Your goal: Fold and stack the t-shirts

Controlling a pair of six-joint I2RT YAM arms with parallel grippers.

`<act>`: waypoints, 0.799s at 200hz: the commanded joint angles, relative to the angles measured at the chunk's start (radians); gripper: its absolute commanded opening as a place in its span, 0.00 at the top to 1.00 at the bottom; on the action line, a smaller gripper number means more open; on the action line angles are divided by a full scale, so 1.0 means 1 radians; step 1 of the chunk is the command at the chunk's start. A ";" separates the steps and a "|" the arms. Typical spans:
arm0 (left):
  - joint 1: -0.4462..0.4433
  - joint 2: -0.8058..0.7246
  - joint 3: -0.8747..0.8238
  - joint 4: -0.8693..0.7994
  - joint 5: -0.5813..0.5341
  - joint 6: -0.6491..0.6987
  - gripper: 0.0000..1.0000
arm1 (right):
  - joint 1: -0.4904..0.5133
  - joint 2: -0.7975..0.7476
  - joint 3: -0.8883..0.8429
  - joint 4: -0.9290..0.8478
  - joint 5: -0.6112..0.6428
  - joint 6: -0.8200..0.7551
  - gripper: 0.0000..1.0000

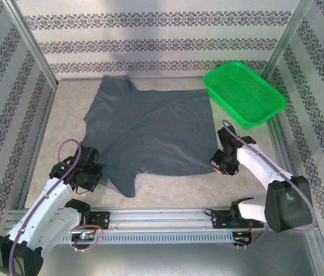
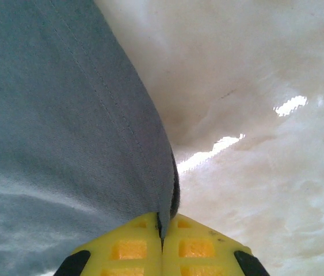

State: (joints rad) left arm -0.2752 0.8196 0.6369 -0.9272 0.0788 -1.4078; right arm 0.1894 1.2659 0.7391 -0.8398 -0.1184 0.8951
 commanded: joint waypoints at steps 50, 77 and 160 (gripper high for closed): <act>0.085 0.258 0.273 0.222 -0.079 0.255 1.00 | -0.052 0.024 0.096 -0.009 -0.090 0.178 1.00; 0.122 0.341 0.342 0.287 -0.057 0.313 1.00 | -0.060 0.061 0.145 0.001 -0.091 0.207 1.00; 0.248 0.443 0.449 0.412 -0.006 0.423 1.00 | -0.080 0.191 0.299 -0.005 -0.032 0.229 1.00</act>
State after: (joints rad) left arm -0.0559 1.2343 1.0435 -0.5888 0.0532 -1.0557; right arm 0.1215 1.4204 0.9894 -0.8341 -0.1917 1.0996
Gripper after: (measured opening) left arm 0.049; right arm 0.056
